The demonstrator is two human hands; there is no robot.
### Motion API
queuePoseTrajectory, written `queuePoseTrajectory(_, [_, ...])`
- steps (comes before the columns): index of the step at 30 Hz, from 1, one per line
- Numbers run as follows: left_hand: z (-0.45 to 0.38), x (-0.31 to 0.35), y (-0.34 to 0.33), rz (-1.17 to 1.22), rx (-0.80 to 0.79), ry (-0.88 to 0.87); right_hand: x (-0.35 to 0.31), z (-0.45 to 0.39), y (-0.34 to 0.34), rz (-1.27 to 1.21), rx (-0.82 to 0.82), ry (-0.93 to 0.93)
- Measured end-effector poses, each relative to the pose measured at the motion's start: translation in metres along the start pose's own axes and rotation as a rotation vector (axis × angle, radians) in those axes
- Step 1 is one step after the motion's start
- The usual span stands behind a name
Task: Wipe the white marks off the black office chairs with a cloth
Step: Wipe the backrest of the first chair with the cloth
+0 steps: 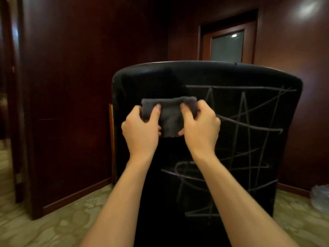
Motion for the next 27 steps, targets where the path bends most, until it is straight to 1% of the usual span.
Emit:
queuePoseTrajectory(2, [-0.009, 0.002, -0.006, -0.014, -0.014, -0.012, -0.002, -0.01, -0.002, 0.038, -0.054, -0.016])
queuePoseTrajectory(4, [0.003, -0.023, -0.018, -0.104, -0.063, 0.006, 0.022, 0.003, 0.001, 0.187, -0.083, -0.06])
queuePoseTrajectory(6, [0.038, -0.059, -0.026, -0.189, -0.106, 0.035, 0.06, 0.038, 0.006, 0.325, -0.093, -0.122])
queuePoseTrajectory(9, [0.096, -0.102, -0.024, -0.218, -0.154, 0.129, 0.105, 0.102, 0.012, 0.422, -0.171, -0.266])
queuePoseTrajectory(12, [0.114, -0.112, -0.022, -0.188, -0.206, 0.208, 0.109, 0.12, 0.016, 0.391, -0.21, -0.34])
queuePoseTrajectory(16, [0.067, -0.066, -0.01, -0.088, -0.097, 0.138, 0.057, 0.067, 0.011, 0.207, -0.089, -0.157])
queuePoseTrajectory(17, [0.052, -0.05, -0.007, -0.058, -0.068, 0.118, 0.045, 0.051, 0.009, 0.149, -0.063, -0.127])
queuePoseTrajectory(19, [0.031, -0.032, -0.007, -0.025, -0.058, 0.093, 0.037, 0.03, 0.002, 0.076, -0.066, -0.111])
queuePoseTrajectory(21, [0.034, -0.045, -0.018, -0.042, -0.097, 0.1, 0.047, 0.032, 0.0, 0.127, -0.107, -0.118])
queuePoseTrajectory(23, [0.063, -0.079, -0.028, -0.108, -0.134, 0.136, 0.072, 0.058, 0.004, 0.269, -0.134, -0.14])
queuePoseTrajectory(25, [0.105, -0.116, -0.029, -0.172, -0.138, 0.194, 0.107, 0.099, 0.009, 0.37, -0.181, -0.222])
queuePoseTrajectory(27, [0.147, -0.141, -0.027, -0.207, -0.17, 0.271, 0.14, 0.145, 0.014, 0.405, -0.244, -0.349])
Point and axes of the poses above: each hand's wrist, its own z-axis away from the middle knuckle, its own y-axis out of the back of the hand, x = y × z, the point moved 9 cm from there along -z, towards the middle knuckle, and after that the axes turned 15 degrees about -z, right-handed, at the moved point
